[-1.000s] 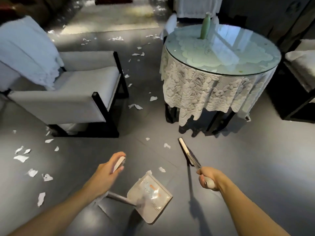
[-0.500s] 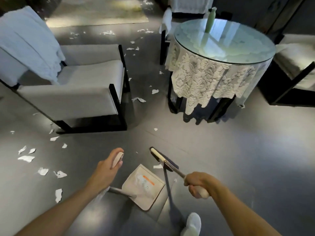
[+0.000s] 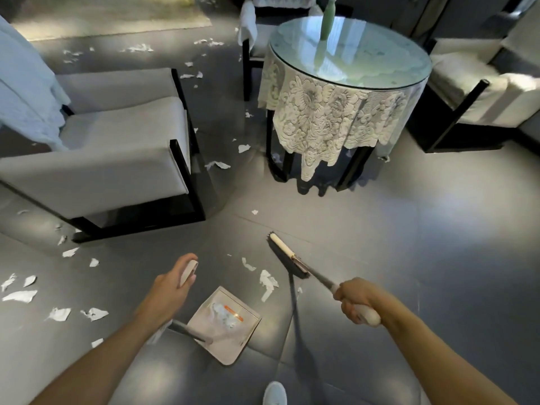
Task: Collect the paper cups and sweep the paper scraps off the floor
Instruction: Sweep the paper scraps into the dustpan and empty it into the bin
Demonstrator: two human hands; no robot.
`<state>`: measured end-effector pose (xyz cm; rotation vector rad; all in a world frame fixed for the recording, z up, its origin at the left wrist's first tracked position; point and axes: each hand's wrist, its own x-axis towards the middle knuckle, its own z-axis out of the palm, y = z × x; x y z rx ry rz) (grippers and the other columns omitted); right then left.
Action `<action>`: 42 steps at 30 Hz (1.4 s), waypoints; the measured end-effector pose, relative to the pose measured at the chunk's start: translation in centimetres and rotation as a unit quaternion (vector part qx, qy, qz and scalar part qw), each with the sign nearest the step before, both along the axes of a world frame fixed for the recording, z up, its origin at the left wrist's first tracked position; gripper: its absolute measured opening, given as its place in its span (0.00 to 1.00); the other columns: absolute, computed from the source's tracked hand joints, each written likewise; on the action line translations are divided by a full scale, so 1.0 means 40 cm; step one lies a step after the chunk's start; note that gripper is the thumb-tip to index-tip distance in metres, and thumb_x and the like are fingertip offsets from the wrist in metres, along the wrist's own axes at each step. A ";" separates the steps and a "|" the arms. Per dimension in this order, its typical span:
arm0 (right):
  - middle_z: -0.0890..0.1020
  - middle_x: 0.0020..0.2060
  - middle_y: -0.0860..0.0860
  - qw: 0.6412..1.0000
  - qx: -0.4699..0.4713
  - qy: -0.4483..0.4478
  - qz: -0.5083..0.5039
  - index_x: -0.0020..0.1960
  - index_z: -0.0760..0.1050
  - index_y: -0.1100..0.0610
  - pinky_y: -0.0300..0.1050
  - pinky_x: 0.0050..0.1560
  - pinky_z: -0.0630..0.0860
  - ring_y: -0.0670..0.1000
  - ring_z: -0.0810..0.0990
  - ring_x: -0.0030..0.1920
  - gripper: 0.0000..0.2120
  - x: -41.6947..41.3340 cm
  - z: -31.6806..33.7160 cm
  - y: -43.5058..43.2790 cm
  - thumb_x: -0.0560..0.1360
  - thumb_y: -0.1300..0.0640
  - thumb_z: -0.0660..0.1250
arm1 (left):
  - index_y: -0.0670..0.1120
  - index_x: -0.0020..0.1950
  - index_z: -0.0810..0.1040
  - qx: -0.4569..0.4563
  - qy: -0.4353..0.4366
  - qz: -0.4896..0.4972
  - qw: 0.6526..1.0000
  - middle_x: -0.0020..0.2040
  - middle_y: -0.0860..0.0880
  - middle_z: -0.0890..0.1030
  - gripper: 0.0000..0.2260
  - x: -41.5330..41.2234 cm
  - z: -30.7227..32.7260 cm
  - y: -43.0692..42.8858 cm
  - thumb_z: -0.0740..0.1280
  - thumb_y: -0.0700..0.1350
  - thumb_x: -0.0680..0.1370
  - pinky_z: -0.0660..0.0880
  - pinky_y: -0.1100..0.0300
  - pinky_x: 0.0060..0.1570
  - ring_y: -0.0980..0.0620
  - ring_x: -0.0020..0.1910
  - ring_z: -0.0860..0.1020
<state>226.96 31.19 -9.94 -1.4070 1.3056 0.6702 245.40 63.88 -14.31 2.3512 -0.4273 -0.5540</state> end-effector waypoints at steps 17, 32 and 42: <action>0.68 0.16 0.50 0.959 0.226 -0.055 -0.162 0.39 0.64 0.59 0.31 0.15 0.64 0.43 0.65 0.14 0.11 0.027 -0.018 0.370 0.79 0.67 0.53 | 0.60 0.62 0.66 -0.023 -0.027 -0.055 0.998 0.49 0.45 0.77 0.12 0.042 -0.026 -0.037 0.59 0.47 0.81 0.71 0.54 0.44 0.47 0.44 0.76; 0.70 0.19 0.51 0.979 0.139 -0.097 -0.116 0.45 0.69 0.63 0.32 0.17 0.65 0.45 0.68 0.16 0.04 0.194 0.043 0.313 0.77 0.67 0.57 | 0.60 0.60 0.63 -0.031 -0.024 0.038 0.999 0.39 0.50 0.74 0.11 0.084 0.003 0.100 0.58 0.46 0.81 0.70 0.56 0.33 0.50 0.35 0.75; 0.71 0.28 0.53 0.986 -0.058 -0.136 0.072 0.64 0.70 0.68 0.33 0.19 0.67 0.47 0.70 0.20 0.16 0.574 -0.059 0.130 0.77 0.68 0.57 | 0.57 0.65 0.66 -0.009 -0.012 0.128 0.992 0.43 0.48 0.78 0.13 0.152 -0.006 0.156 0.59 0.47 0.81 0.69 0.58 0.39 0.49 0.39 0.77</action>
